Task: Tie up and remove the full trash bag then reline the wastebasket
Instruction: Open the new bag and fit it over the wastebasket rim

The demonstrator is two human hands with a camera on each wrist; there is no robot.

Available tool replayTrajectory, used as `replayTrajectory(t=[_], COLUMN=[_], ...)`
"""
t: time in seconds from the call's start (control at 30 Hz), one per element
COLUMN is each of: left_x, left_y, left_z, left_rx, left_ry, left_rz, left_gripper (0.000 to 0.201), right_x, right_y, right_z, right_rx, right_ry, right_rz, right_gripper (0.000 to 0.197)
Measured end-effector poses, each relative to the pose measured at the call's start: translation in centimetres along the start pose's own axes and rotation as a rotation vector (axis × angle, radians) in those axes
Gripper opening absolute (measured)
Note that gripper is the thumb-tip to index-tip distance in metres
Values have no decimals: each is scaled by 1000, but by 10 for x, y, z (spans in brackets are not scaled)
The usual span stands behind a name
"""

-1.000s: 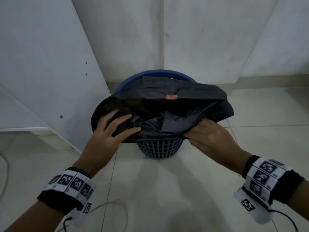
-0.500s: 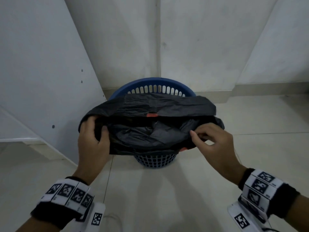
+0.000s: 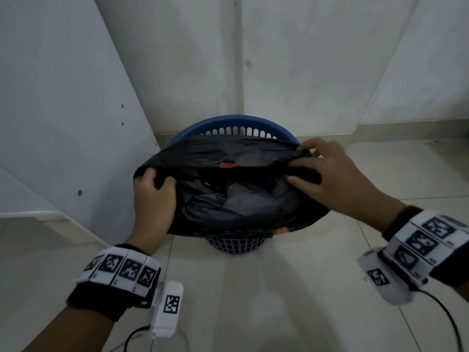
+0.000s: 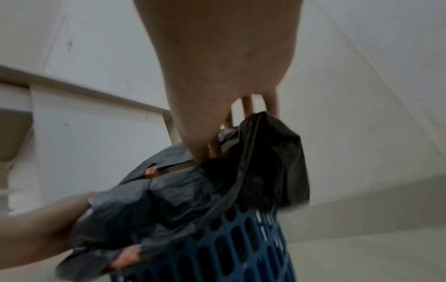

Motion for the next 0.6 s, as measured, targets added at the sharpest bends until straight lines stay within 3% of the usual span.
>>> replayTrajectory(t=[0.03, 0.1, 0.23, 0.33, 0.47, 0.53, 0.6], left_x=[4, 9, 16, 14, 14, 17, 19], left_y=[1, -2, -8, -12, -20, -23, -23], left_z=[1, 1, 2, 1, 7, 12, 13], left_rx=[39, 103, 212, 253, 303, 329, 386], left_ry=[22, 90, 182, 216, 214, 155, 102], left_rz=[0, 9, 25, 20, -1, -8, -15], left_gripper=[39, 50, 62, 67, 76, 72, 67], right_x=[9, 26, 63, 88, 116, 125, 130], right_y=[-8, -18, -21, -28, -13, 9, 29], right_z=[-3, 3, 30, 38, 62, 71, 70], right_rx=[15, 60, 100, -68, -274, -346, -249], right_ry=[94, 149, 51, 296, 299, 319, 386], right_rz=[-7, 6, -39, -218, -355, -265, -100], right_gripper=[37, 41, 21, 34, 14, 12, 11])
Point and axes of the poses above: each hand's wrist, its own x-axis towards the middle knuckle, its own z-axis out of the back of the hand, y = z × x, the point moved 3 cm from there along x, towards the middle knuckle, and after that the axes turned 14 degrees about y, right-handed, at the moved point
